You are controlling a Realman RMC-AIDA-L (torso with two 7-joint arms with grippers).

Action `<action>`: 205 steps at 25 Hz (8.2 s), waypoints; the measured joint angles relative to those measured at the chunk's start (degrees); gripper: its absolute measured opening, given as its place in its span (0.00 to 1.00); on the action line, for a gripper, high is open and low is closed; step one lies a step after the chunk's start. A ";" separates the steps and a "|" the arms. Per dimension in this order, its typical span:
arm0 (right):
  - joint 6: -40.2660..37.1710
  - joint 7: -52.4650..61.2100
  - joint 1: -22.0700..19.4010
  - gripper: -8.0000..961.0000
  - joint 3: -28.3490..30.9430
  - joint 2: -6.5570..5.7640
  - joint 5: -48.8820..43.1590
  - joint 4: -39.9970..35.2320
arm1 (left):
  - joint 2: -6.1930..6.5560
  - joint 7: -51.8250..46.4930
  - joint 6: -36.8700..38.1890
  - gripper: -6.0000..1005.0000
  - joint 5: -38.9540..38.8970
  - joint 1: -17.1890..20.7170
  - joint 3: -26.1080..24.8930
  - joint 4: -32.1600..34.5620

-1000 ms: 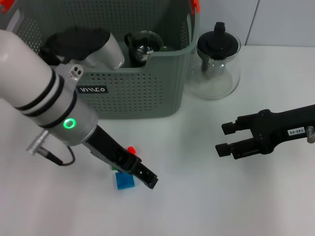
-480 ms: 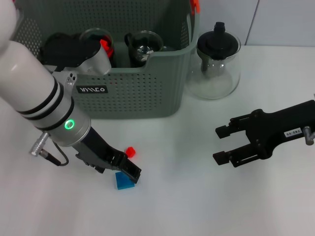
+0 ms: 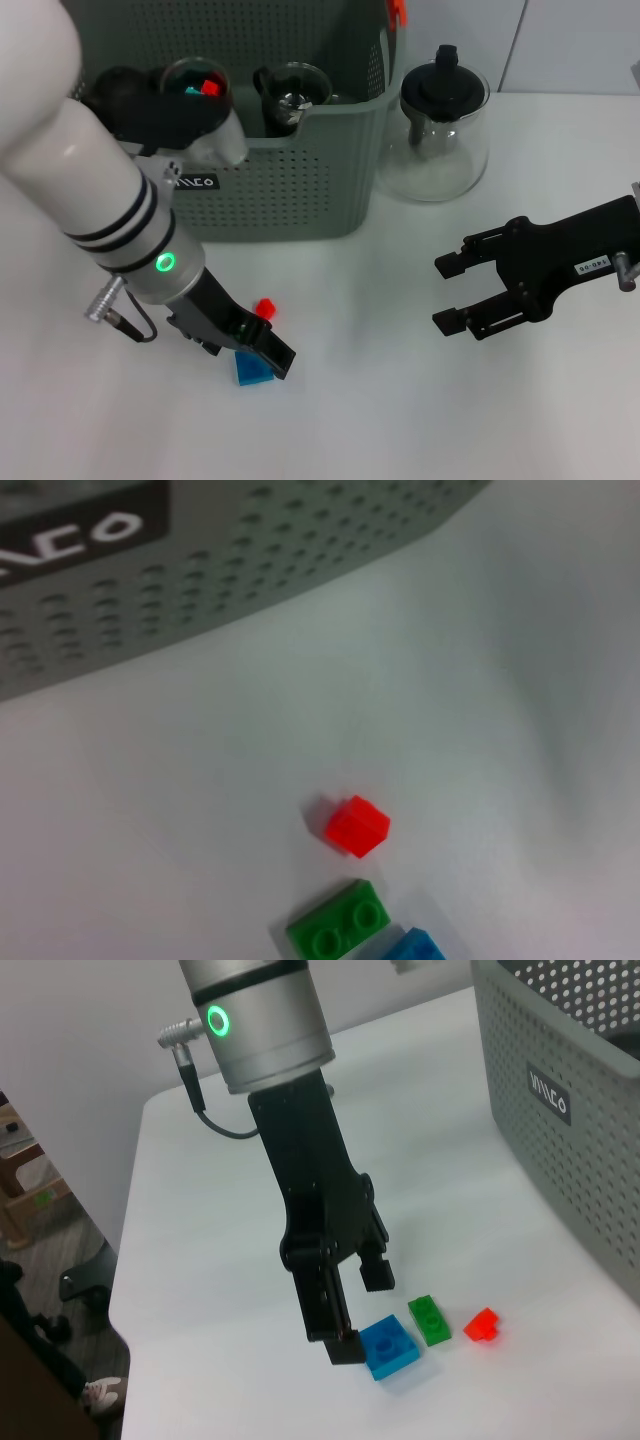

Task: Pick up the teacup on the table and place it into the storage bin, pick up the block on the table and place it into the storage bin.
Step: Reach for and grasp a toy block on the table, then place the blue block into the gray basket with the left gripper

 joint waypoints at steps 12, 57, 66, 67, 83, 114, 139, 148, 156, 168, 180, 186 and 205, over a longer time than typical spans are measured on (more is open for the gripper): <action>0.04 -0.15 -0.34 0.86 -0.02 -0.06 0.01 0.00 | 0.39 0.82 -1.68 0.93 3.90 0.02 4.93 2.63; 1.23 0.73 -2.00 0.86 3.74 1.37 0.45 0.71 | 0.00 28.81 0.93 0.93 5.78 2.55 16.49 6.40; 1.22 0.51 -2.11 0.86 3.77 1.21 0.45 0.70 | 0.00 26.61 -0.83 0.93 5.01 1.21 16.65 3.25; 1.22 0.47 -2.14 0.86 3.77 1.19 0.45 0.70 | 0.00 26.47 -0.97 0.93 4.75 1.18 16.65 3.22; 1.22 0.07 -2.61 0.86 4.03 1.08 0.45 0.70 | 0.00 25.25 -1.98 0.93 3.81 0.43 17.45 2.87; 0.78 0.01 -2.71 0.86 4.20 0.83 0.45 0.69 | 0.09 25.19 -3.65 0.93 2.42 0.34 17.31 1.98; 0.69 -0.15 -3.26 0.86 4.13 0.99 0.45 0.71 | 0.09 25.01 -4.69 0.93 2.42 0.73 17.13 1.13; 0.66 -0.24 -3.33 0.86 4.20 1.07 0.44 0.68 | 0.01 24.12 -4.15 0.93 0.69 0.39 17.94 2.01; 0.60 -0.24 -3.33 0.86 4.20 1.09 0.44 0.71 | 0.08 23.88 -4.85 0.91 1.33 0.34 17.92 1.79; 0.60 -0.49 -3.35 0.86 4.20 1.09 0.45 0.71 | 0.09 23.87 -6.36 0.77 1.45 0.57 19.37 1.22; 0.60 -0.63 -3.41 0.86 4.20 1.08 0.45 0.71 | 0.03 23.88 -7.88 0.67 2.40 0.88 20.07 0.99; 0.60 -0.62 -3.41 0.86 4.20 1.09 0.44 0.71 | 0.00 23.88 -8.36 0.59 2.54 0.87 21.23 0.61; 0.69 -0.51 -3.41 0.86 4.29 0.84 0.44 0.70 | 0.00 22.83 -0.11 0.41 -3.54 4.76 14.25 10.76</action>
